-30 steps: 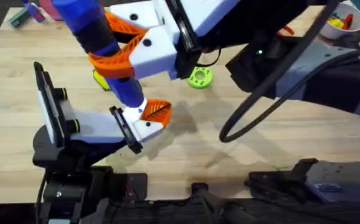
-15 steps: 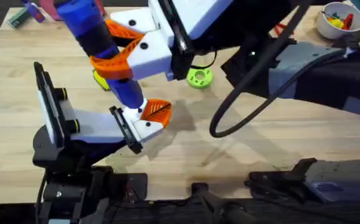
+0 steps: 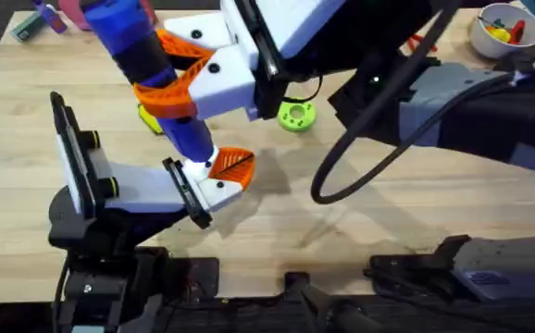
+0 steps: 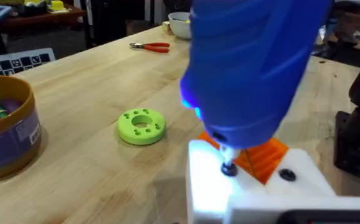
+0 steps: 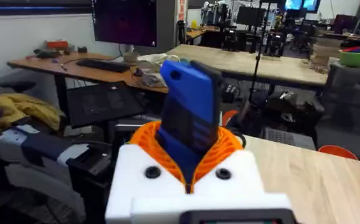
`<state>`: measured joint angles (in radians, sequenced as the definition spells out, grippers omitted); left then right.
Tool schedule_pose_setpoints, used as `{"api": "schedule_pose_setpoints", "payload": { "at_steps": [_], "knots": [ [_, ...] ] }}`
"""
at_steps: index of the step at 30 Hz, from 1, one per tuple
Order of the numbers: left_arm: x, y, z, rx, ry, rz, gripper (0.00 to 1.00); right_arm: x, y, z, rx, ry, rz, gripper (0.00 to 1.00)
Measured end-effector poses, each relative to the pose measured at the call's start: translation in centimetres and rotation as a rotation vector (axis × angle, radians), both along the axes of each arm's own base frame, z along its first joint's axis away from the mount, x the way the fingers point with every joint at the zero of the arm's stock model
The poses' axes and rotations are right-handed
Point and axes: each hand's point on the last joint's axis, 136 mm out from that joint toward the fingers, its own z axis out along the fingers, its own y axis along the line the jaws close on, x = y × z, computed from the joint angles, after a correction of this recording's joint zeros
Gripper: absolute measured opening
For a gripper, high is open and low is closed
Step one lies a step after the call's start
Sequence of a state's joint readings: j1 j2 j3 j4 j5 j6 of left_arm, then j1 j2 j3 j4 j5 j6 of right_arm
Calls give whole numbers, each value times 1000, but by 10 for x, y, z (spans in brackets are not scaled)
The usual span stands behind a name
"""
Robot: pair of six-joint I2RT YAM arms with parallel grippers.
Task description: Pick up the gripper from the table and insert it into the empty holder that is missing its gripper. Then pick up a screw, insert it into the mounting hole, and use the screwdriver to tighten it. Finally, clean up the table by picking up the vegetable and placing it into the bucket.
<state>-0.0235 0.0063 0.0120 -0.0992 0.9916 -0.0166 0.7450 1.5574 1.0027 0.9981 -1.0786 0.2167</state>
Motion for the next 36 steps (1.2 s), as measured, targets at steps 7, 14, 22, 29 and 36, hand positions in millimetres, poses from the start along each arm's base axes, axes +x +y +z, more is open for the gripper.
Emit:
{"api": "schedule_pose_setpoints", "payload": {
  "at_steps": [7, 14, 22, 29, 36],
  "knots": [
    [0, 0, 0, 0, 0, 0, 11, -2, 1, -1, -2, 2, 5, 24],
    [0, 0, 0, 0, 1, -3, 11, -2, 0, -5, -5, 7, 0, 24],
    [0, 0, 0, 0, 2, -3, 11, -2, 0, -6, -5, 6, 0, 24],
    [0, 0, 0, 0, 1, -3, 11, -3, 0, -6, 2, -3, 0, 24],
    [0, 0, 0, 0, -1, 0, 11, -9, -2, -2, 39, -52, 10, 24]
  ]
}}
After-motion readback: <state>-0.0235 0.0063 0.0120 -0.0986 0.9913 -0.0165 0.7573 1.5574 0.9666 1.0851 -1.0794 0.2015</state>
